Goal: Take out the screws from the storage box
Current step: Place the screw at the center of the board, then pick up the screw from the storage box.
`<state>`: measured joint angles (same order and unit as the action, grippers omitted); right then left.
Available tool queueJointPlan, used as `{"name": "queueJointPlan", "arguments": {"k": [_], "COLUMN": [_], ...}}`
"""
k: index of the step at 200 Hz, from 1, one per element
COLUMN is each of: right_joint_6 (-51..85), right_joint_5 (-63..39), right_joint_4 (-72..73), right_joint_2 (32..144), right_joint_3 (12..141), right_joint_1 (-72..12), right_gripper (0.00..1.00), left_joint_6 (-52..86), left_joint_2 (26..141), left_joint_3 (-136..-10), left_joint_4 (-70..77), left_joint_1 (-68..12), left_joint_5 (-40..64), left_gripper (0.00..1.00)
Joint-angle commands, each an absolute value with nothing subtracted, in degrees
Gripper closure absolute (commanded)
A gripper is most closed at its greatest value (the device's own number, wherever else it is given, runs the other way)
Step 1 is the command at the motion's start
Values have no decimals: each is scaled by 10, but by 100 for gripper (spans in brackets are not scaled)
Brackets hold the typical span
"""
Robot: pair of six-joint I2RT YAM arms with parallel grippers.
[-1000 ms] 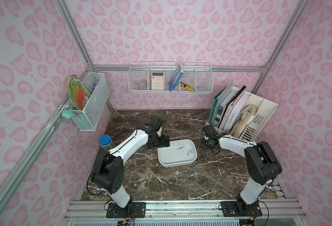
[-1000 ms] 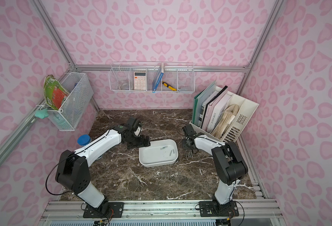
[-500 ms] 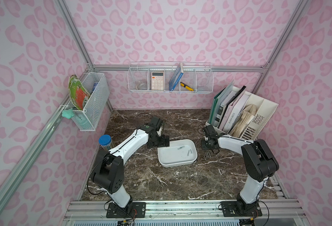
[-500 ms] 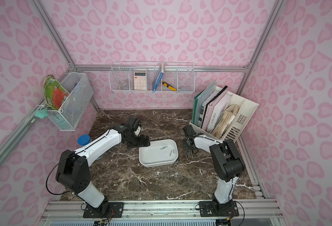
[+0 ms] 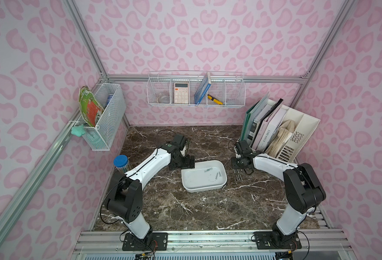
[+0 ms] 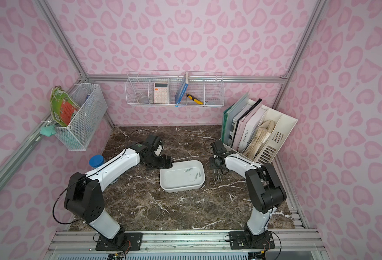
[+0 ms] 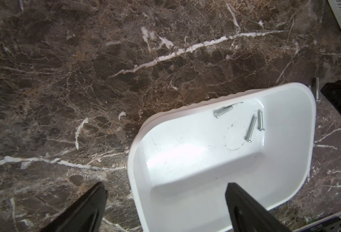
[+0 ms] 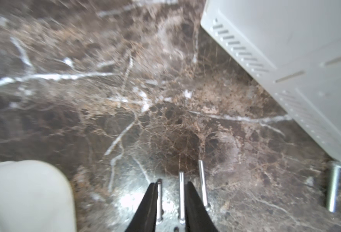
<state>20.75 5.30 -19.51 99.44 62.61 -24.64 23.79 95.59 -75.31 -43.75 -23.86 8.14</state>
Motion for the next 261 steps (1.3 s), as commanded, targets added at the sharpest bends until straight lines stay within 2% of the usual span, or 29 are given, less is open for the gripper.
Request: {"name": "queueJointPlan", "arguments": {"k": [1,39,66,122,204,261], "right_joint_6": [210,209,185,123,128,228], "right_joint_5": [41,2,-7,0,18,41], "right_joint_4": [-208,-204,-201,-197,-218,-222], "right_joint_2": [970,929,925,994,1102,1136], "right_joint_3": [638,649,668,713,750,773], "right_joint_1": [-246,-265,-314,-420,-446,-449], "right_gripper": [72,66,61,55,54,53], "left_joint_6": [235,239,242,250,257,255], "left_joint_2": [955,950,948,936,919,918], "left_joint_3": [-758,-758,-758,-751,-738,-737], "left_joint_4": [-448,-451,-451,-447,-432,-432], "left_joint_1": [-238,-238,-238,-237,-222,-219], "left_joint_5": [81,81,71,32,19,25], "left_gripper": [3,3,3,3,3,3]}}
